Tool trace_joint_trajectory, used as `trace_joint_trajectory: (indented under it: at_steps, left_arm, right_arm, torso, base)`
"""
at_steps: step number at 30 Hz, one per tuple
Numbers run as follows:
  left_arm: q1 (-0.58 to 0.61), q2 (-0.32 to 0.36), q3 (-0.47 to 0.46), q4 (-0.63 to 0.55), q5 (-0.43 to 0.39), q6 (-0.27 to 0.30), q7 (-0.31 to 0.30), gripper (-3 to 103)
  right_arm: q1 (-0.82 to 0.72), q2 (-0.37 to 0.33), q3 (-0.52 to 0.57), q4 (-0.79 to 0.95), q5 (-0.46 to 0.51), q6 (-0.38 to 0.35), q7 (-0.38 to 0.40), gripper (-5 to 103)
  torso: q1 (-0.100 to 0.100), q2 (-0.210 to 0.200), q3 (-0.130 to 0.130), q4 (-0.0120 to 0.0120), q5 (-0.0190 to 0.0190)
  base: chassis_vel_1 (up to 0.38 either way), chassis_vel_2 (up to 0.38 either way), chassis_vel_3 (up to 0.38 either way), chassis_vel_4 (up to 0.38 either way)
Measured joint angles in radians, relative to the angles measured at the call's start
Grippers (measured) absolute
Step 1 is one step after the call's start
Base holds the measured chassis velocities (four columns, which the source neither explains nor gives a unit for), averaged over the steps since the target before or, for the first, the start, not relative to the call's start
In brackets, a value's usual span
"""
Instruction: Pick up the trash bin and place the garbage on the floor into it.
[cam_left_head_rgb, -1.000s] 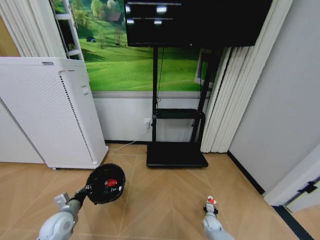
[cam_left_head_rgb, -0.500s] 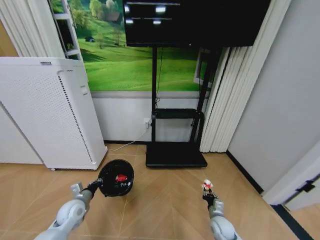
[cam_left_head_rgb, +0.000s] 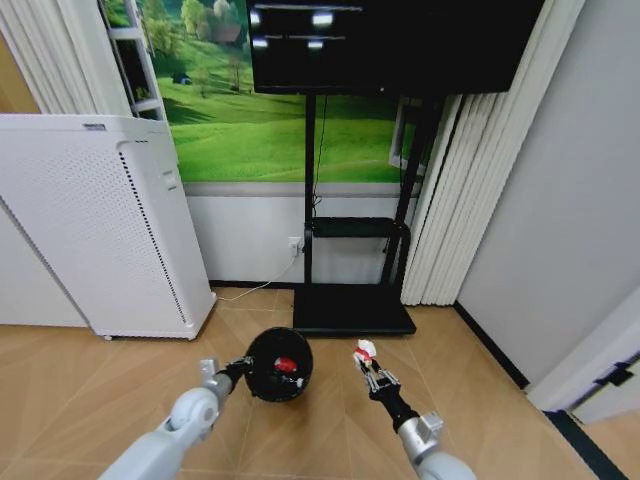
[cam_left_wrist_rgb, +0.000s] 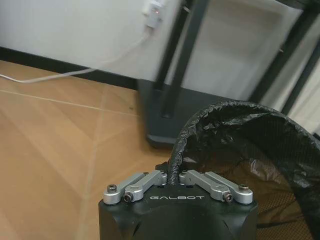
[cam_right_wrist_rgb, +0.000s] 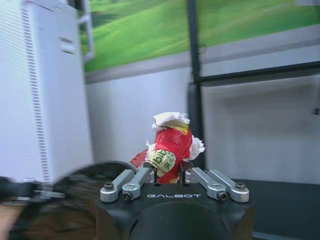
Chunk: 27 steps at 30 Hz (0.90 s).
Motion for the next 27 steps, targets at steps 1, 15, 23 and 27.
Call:
trace_joint_trajectory:
  at_steps: [1,15,23,27]
  left_arm:
    - [-0.021,-0.014,0.033,0.01,-0.004,-0.005,-0.002,4]
    - [-0.074,-0.048,0.208,0.035,0.023,-0.027,0.103,4]
    - [0.021,-0.015,0.142,-0.031,0.056,-0.028,0.14,4]
    - [0.059,-0.004,0.093,-0.049,0.068,-0.028,0.143,4]
  right_arm:
    - [0.004,-0.004,-0.02,-0.013,-0.01,0.021,-0.027,22]
    - [0.099,0.043,-0.156,-0.157,-0.124,0.077,-0.099,22]
    - [0.106,0.048,-0.17,-0.183,-0.125,0.071,-0.073,35]
    - [0.106,0.051,-0.169,-0.186,-0.122,0.07,-0.062,51]
  torso:
    - [0.0,0.0,0.0,-0.0003,0.0]
    - [0.0,0.0,0.0,-0.0001,0.0002]
    - [0.0,0.0,0.0,0.0,0.0]
    - [0.0,0.0,0.0,-0.0001,0.0]
  base:
    - [0.0,0.0,0.0,0.0]
    - [0.0,0.0,0.0,0.0]
    - [0.0,0.0,0.0,0.0]
    - [0.0,0.0,0.0,0.0]
